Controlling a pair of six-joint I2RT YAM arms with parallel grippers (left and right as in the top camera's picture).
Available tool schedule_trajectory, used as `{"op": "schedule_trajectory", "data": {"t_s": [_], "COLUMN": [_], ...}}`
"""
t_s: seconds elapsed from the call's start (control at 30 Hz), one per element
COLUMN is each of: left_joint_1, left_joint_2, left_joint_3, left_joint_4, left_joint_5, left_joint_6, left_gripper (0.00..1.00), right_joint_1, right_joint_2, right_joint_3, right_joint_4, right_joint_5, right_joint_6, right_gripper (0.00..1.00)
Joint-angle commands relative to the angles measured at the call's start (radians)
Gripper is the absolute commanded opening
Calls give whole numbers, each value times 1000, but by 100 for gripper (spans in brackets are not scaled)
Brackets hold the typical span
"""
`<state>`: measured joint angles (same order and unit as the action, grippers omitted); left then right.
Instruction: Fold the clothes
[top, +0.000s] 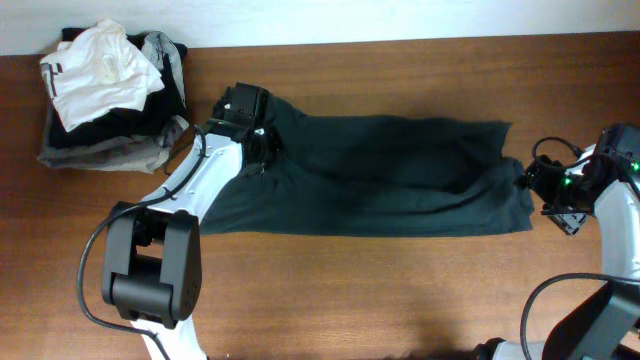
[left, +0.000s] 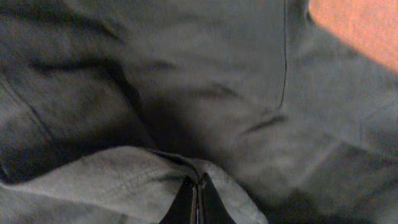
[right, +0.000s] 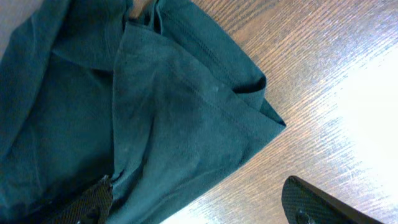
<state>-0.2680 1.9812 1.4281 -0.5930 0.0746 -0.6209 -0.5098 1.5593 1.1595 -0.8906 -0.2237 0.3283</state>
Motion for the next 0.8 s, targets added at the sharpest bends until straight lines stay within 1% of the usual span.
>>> {"op": "schedule_trajectory", "data": {"t_s": [0.0,0.03,0.07,0.1,0.13,0.17,0.2,0.3,0.33,0.37,0.4,0.43,0.47,0.5,0.53,0.57,0.6,0.67,0.7,0.77], "left_joint_1": [2,2,2,2,2,3,2,3,2,3,3,2,3,2,2,2,2,2,3,9], "left_joint_2": [-14,-14,-12,-12,-12,-13,-14,-35,-39,-37,-29,-23,-8,6,16,27,48,93,120,169], "left_joint_3": [14,14,14,14,14,17,30,80,93,93,93,92,91,91,91,91,91,91,91,91], "left_joint_4": [18,18,23,29,45,59,44,-70,-160,-256,-347,-395,-434,-436,-433,-433,-434,-434,-432,-409], "left_joint_5": [-119,-137,-168,-184,-204,-203,-203,-204,-208,-207,-201,-193,-167,-159,-158,-157,-153,-133,-135,-150], "left_joint_6": [15,16,16,16,42,105,169,212,211,202,178,164,164,167,167,167,176,189,189,190], "left_gripper": [2,6,24,54,83,99,99,99,99,89,67,50,29,11,4,1,1,1,1,1], "right_joint_1": [0,0,0,0,0,0,0,17,61,112,150,187,226,257,270,282,282,273,269,257], "right_joint_2": [30,37,41,42,40,40,39,39,45,60,76,98,134,178,203,238,274,322,342,356], "right_joint_3": [-29,-44,-53,-53,-48,-39,-11,4,4,4,4,4,4,4,4,4,4,4,4,4], "right_joint_4": [49,89,123,138,156,154,143,147,139,123,110,103,109,129,138,148,150,157,158,159], "right_joint_5": [-6,-6,-8,-10,-35,-58,-135,-214,-203,-144,-93,-69,-67,-64,-53,-32,-26,-3,43,89], "right_joint_6": [-6,-6,-6,-6,-7,-8,-32,-98,-155,-164,-163,-155,-147,-135,-122,-90,-79,-79,-79,-80], "right_gripper": [90,90,90,90,91,92,92,91,85,70,55,47,41,36,33,31,27,24,22,22]}}
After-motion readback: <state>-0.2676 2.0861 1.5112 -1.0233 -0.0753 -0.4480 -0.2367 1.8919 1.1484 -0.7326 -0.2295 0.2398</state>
